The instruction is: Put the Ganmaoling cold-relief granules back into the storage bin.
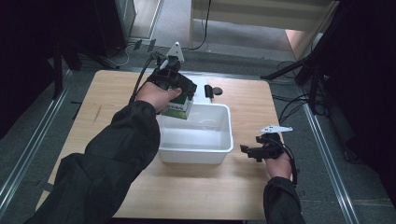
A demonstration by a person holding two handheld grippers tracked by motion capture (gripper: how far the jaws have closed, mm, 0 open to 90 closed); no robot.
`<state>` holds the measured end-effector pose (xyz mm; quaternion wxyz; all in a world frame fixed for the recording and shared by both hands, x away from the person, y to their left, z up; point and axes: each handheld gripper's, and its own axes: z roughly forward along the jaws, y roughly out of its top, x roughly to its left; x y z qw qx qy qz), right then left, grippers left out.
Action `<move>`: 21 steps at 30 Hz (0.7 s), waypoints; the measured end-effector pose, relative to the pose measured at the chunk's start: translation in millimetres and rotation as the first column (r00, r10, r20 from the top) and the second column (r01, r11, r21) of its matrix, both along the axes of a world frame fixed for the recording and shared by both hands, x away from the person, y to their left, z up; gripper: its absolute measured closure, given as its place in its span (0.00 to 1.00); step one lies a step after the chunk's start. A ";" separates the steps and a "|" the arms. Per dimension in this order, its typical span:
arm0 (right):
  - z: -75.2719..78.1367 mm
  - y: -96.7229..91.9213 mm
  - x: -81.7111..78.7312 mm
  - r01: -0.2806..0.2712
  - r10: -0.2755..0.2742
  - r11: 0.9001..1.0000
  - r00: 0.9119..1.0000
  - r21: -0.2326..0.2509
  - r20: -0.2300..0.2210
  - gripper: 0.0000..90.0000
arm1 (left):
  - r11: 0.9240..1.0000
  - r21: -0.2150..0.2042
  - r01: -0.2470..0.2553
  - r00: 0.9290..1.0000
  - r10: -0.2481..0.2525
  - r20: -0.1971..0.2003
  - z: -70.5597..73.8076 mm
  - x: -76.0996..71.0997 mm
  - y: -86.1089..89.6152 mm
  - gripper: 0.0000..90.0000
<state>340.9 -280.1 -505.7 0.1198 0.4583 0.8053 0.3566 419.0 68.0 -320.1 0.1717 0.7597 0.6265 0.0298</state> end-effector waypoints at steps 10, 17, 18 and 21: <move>-0.9 1.7 2.2 -0.005 0.005 1.000 1.000 -0.008 -0.005 0.18 | 1.000 0.000 -0.021 0.999 0.021 -0.036 -22.8 1.7 -0.4 0.06; -0.9 -1.1 0.1 0.001 -0.001 1.000 1.000 -0.010 -0.003 0.18 | 1.000 0.009 -0.028 0.999 0.028 -0.041 -30.5 2.9 -5.7 0.06; -0.9 -1.1 0.1 0.001 -0.001 1.000 1.000 -0.010 -0.003 0.18 | 1.000 0.009 -0.028 0.999 0.028 -0.041 -30.5 2.9 -5.7 0.06; -0.5 -1.8 -1.3 0.004 -0.004 1.000 1.000 -0.009 -0.006 0.18 | 0.999 0.006 -0.041 0.998 0.041 -0.045 -35.7 4.1 -8.9 0.06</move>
